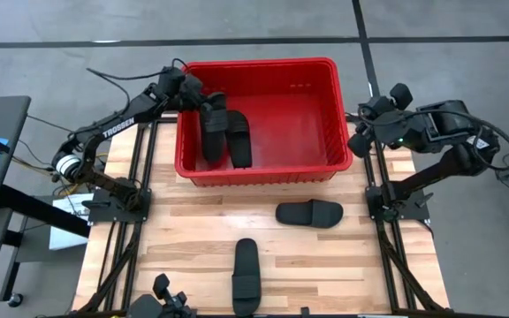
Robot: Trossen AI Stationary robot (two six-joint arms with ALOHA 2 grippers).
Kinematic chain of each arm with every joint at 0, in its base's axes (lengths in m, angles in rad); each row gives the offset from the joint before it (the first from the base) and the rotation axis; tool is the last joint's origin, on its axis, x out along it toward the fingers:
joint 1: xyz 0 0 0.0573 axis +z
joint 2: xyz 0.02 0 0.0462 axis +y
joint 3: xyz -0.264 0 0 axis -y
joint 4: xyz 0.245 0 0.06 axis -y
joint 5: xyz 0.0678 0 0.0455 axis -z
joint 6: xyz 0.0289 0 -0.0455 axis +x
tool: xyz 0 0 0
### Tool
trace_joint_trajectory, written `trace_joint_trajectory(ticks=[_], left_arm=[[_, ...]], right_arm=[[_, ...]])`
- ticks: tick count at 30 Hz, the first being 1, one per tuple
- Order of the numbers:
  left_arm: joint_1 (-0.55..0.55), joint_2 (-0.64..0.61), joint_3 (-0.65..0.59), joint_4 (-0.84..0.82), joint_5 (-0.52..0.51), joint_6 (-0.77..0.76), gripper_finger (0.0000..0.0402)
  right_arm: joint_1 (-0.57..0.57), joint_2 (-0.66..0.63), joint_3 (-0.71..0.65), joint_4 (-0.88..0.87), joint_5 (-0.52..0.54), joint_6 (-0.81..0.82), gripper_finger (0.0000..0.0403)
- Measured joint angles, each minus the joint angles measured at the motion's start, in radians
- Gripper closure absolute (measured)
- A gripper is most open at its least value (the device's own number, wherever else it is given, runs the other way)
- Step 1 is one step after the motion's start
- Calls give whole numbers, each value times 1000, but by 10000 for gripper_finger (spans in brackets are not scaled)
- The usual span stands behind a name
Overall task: Pick and place slides into bin
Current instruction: Put the black slide into the red organizer bin
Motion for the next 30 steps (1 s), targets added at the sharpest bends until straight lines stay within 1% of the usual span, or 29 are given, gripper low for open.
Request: trace_joint_trajectory(ticks=[10,18,22,30], left_arm=[[-3,-6,-100,97,-16,-10,369],[-26,-4,-107,98,-39,13,369],[-47,-3,-107,77,-86,36,369],[-71,-4,-107,50,-109,42,369]], right_arm=[[0,-5,0,0,0,-6,234],[0,-4,0,0,0,-5,234],[0,-4,0,0,-4,-5,234],[0,-4,0,0,-4,-5,234]])
